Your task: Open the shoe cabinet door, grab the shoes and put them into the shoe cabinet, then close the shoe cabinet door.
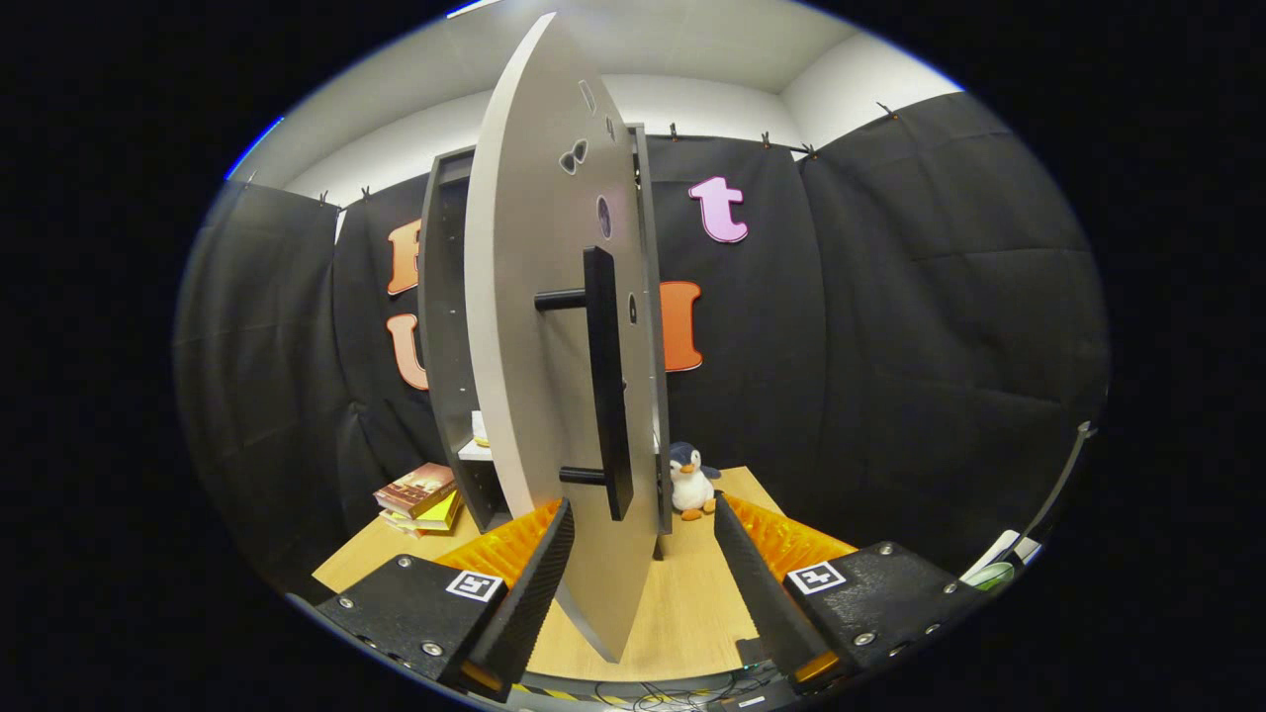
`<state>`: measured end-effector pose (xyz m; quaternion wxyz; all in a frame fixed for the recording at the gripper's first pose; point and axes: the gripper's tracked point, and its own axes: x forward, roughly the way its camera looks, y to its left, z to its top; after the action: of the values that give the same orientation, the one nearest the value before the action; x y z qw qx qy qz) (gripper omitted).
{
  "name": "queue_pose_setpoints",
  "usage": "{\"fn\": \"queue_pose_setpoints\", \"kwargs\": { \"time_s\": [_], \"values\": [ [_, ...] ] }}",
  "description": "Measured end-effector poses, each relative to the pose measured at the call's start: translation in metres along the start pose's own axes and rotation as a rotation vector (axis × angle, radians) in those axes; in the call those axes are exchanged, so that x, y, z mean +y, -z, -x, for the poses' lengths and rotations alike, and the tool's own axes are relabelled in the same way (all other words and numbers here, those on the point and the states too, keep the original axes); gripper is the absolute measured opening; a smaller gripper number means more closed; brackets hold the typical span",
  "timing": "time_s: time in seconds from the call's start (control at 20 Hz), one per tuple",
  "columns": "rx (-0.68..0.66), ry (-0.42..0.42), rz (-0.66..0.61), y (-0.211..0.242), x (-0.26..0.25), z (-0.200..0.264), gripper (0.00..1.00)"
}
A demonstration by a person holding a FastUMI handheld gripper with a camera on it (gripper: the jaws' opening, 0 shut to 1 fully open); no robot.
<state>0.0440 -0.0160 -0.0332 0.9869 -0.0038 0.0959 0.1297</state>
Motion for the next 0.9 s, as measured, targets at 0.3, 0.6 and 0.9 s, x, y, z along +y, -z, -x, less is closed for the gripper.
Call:
{"fn": "queue_pose_setpoints", "kwargs": {
  "time_s": [0.3,0.6,0.9],
  "values": [
    [0.0,-0.002,-0.005,0.001,0.032,-0.006,0.89],
    [-0.007,-0.008,-0.018,0.003,0.067,-0.017,0.9],
    [0.007,-0.047,-0.006,0.004,0.117,-0.053,0.9]
  ]
}}
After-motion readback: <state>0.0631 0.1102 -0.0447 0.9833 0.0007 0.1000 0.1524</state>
